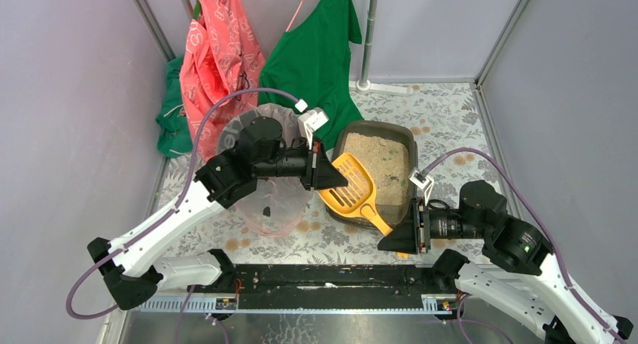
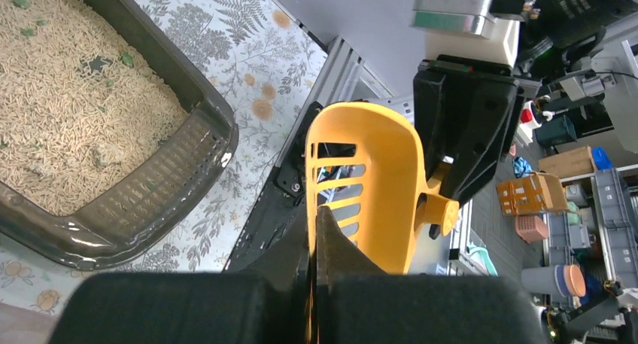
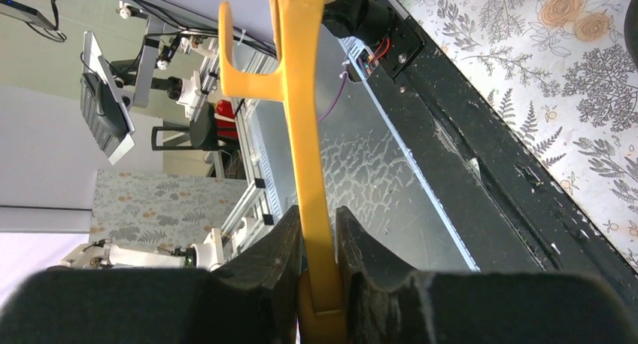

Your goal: Clean the litter box

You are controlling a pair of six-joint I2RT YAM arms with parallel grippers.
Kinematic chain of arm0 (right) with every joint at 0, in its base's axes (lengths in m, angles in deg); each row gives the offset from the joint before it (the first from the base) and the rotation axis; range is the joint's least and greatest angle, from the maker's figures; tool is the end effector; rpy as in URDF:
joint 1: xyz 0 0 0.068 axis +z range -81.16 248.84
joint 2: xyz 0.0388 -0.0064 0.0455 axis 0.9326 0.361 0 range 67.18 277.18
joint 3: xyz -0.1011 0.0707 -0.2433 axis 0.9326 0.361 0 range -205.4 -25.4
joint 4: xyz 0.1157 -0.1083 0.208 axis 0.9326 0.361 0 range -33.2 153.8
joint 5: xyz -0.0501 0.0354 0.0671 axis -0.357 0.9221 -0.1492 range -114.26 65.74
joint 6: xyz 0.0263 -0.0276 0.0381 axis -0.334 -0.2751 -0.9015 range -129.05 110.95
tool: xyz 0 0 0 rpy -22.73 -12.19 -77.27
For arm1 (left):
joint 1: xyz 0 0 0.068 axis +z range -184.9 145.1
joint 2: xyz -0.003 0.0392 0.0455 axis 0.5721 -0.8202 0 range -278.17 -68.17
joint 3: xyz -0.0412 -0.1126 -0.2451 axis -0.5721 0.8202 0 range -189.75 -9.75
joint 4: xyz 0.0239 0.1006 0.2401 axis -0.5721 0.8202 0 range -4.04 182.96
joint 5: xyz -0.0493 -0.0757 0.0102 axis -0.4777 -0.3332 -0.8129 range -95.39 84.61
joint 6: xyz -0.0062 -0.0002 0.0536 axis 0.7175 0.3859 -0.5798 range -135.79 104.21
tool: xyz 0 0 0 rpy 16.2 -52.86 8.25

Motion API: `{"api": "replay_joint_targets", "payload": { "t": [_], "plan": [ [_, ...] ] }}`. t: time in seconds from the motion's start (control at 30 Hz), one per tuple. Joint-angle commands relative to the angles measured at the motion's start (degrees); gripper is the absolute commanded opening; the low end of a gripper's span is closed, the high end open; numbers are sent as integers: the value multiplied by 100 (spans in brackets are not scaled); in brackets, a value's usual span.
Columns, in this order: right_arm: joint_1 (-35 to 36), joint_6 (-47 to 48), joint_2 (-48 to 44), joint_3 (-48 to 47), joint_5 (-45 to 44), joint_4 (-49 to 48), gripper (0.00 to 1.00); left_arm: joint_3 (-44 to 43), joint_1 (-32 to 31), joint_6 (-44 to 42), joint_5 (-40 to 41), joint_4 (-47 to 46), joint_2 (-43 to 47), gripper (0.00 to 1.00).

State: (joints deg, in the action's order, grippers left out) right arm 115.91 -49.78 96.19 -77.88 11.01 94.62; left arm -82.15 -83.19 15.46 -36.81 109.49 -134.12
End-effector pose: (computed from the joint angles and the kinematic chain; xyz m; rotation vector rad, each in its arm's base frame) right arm 0.0462 0.0797 0.3686 -0.6166 2.0132 1.5686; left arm 0.1517 -0.1981 0.4110 0.7269 1.9687 -1.4154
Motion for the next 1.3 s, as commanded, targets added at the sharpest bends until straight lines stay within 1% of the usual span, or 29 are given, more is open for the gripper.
{"api": "replay_joint_targets", "payload": {
  "t": [0.0,0.1,0.13,0.17,0.27,0.33,0.37,0.4,0.5,0.57,0.73,0.83,0.97,1.0,1.1,1.17,1.27],
  "plan": [
    [-14,4,-21,20,121,-328,0,123,-47,159,-264,-510,230,0],
    [-13,97,-93,-60,-190,-216,0,258,-47,264,-19,-628,366,0],
    [-8,135,-119,-123,-454,-132,4,322,-45,326,214,-656,465,0],
    [-17,183,-206,-194,-721,-70,24,377,-48,371,452,-638,551,0],
    [-9,228,-433,-420,-1249,-132,58,503,-43,537,1227,-530,866,0],
    [-11,276,-507,-609,-1486,-163,73,570,-41,627,1676,-459,1074,0],
    [-13,296,-526,-714,-1639,-132,78,619,-48,667,1800,-469,1175,0],
    [-8,342,-513,-807,-1784,-86,80,650,-47,717,1932,-472,1273,0],
    [-12,403,-506,-940,-2102,-22,81,807,-46,963,2323,-564,1623,0],
    [-13,339,-614,-843,-2424,-130,81,1099,-42,1274,2638,-865,1968,0],
    [-14,-9,-1423,157,-2875,-1738,81,2182,-44,2176,3461,-1886,2971,0],
    [-13,70,-1590,530,-3036,-2396,80,2844,-46,2505,4021,-2536,3567,0],
    [-11,105,-1304,1063,-2829,-3652,79,3499,-48,2886,4423,-3243,4018,0],
    [-12,122,-1132,1197,-2771,-4163,79,3644,-49,2988,4491,-3427,4093,0],
    [-13,153,-620,1487,-2740,-5258,80,4057,-48,3233,4664,-3972,4249,0],
    [-15,166,-248,1567,-2746,-5855,79,4180,-48,3266,4740,-4147,4291,0],
    [-12,143,361,1417,-2617,-6481,79,4135,-44,3165,4736,-4120,4235,0]
  ]
}}
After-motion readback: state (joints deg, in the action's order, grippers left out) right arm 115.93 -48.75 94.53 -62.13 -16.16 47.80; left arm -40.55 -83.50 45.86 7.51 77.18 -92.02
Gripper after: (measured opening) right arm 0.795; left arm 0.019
